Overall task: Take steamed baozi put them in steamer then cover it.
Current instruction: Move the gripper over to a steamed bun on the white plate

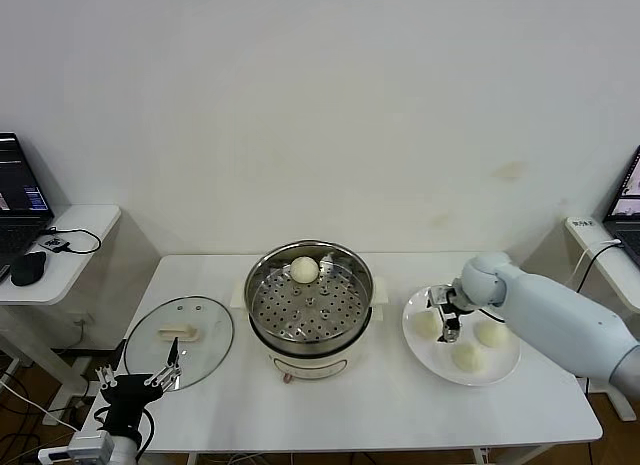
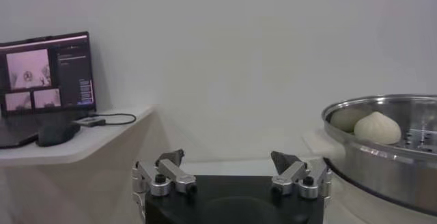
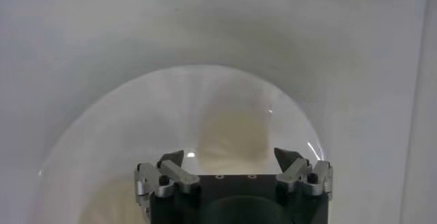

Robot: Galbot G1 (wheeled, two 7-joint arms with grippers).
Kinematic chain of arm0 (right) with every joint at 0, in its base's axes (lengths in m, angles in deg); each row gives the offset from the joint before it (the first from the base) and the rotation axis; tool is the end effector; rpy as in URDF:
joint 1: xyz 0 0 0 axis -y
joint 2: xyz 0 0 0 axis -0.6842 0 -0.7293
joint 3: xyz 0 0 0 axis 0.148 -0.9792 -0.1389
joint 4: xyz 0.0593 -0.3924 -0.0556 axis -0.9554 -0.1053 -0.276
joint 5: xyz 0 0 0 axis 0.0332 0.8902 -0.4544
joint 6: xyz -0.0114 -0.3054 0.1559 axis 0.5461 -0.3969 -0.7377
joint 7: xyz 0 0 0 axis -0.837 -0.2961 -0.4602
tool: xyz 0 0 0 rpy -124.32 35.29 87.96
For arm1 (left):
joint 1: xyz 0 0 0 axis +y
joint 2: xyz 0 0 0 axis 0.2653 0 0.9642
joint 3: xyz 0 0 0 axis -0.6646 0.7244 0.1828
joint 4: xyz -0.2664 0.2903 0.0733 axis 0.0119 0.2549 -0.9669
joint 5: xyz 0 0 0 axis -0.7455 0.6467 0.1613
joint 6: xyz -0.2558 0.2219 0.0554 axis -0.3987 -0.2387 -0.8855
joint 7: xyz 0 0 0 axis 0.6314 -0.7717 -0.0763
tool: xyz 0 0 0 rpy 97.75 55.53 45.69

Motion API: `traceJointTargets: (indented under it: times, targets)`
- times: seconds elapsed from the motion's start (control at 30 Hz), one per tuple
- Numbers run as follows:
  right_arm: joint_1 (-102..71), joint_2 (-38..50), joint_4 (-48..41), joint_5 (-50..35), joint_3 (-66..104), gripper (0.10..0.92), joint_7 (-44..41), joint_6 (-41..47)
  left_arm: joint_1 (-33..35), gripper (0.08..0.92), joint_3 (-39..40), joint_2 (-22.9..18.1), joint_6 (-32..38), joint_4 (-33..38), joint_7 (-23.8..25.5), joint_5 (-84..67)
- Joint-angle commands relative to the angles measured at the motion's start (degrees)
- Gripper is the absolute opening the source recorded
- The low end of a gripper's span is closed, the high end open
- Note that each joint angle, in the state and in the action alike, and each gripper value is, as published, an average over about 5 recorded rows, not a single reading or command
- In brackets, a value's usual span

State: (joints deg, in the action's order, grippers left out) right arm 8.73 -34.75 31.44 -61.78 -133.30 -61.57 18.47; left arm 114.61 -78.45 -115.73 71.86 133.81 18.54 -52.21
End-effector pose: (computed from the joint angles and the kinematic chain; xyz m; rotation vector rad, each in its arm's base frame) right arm 0.5386 -0.1425 -0.2666 1.2218 -1.4027 1.4940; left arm 0.0973 0.1051 -0.3022 0.1871 -2.9870 -0.1746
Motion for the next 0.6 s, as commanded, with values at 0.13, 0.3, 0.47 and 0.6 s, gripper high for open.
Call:
traceJointTargets:
  times: [0.13, 0.3, 0.47, 0.6]
  targets:
    - [-1.15, -2.51, -4.23, 1.27, 1.40, 0.794, 0.46, -0.54, -0.08, 0.823, -0.17, -0.02, 0.00, 0.02, -0.04, 0.11]
    - [-1.04, -2.90, -4.46, 1.03, 1.47, 0.728, 0.05, -0.55, 0.02, 0.823, -0.18, -0.13, 0.01, 0.24, -0.03, 0.15]
    - [-0.56, -2.40, -3.35, -0.13, 1.31, 0.681, -1.09, -0.26, 0.10, 0.823, -0.16, -0.18, 0.00, 0.55, -0.02, 0.15]
    - [0.80, -1.05, -1.42, -1.94, 0.55, 0.640, -2.28, 0.18, 0.07, 0.823, -0.11, -0.17, 0.00, 0.74, -0.02, 0.14]
